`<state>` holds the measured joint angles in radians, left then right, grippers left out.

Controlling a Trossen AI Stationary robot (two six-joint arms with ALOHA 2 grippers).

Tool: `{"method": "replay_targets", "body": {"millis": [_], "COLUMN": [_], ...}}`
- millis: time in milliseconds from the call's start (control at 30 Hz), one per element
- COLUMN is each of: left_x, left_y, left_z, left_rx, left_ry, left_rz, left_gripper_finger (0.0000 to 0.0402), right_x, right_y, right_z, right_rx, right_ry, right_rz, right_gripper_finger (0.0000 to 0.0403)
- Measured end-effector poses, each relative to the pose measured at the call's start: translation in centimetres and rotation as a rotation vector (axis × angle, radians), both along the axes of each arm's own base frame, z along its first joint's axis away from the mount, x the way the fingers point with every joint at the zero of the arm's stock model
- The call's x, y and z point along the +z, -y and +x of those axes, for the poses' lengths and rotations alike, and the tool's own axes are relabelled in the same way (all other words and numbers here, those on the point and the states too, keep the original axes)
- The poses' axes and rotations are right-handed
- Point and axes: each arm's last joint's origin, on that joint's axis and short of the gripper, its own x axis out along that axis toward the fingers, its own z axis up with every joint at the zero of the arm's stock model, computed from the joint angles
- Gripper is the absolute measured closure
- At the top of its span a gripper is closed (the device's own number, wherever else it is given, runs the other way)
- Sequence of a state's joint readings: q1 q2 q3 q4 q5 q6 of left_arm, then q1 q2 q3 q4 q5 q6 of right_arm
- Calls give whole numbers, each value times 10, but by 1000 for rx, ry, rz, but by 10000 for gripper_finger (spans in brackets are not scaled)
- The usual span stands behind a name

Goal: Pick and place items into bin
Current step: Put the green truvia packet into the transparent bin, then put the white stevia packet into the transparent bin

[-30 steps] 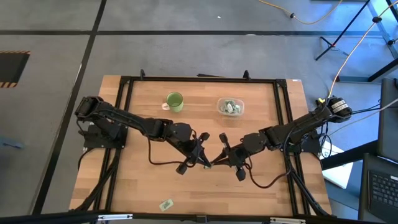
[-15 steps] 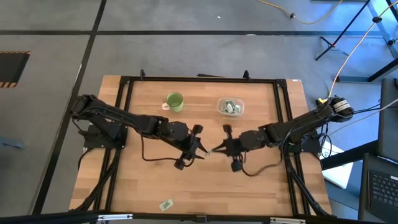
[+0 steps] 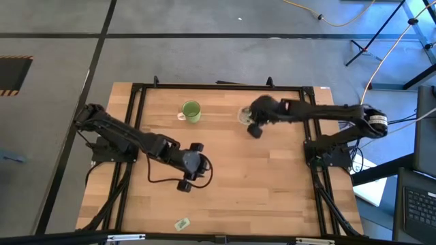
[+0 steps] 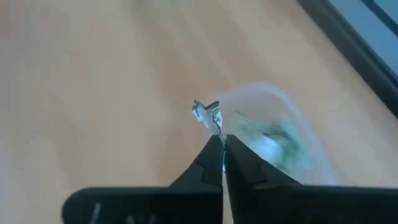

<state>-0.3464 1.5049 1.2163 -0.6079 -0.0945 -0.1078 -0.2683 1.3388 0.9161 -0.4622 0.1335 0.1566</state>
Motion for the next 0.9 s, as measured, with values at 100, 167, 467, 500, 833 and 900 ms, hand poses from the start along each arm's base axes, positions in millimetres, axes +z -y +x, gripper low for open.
{"method": "replay_targets", "body": {"millis": [100, 167, 467, 500, 833, 900], "left_x": [0, 0, 0, 0, -1, -1], "left_y": [7, 13, 26, 27, 42, 45], "left_z": [-3, -5, -11, -12, -18, -19], "left_rx": [12, -3, -10, -12, -8, -11], "left_ry": [-4, -5, -12, -12, -12, -8], "left_rz": [-6, -8, -40, -42, -51, -44], "left_gripper_finger": [297, 299, 300, 300, 300, 300], "right_x": [-3, -5, -34, -39, -62, -62], "right_y": [25, 37, 60, 61, 65, 67], "right_z": [-13, -19, -16, -14, -6, -7], "right_rx": [-98, -101, -130, -129, -145, -182], "right_ry": [-44, -40, -110, -127, -196, -213], "right_rz": [29, 105, 228, 237, 259, 226], "right_gripper_finger": [399, 396, 393, 393, 350, 333]}}
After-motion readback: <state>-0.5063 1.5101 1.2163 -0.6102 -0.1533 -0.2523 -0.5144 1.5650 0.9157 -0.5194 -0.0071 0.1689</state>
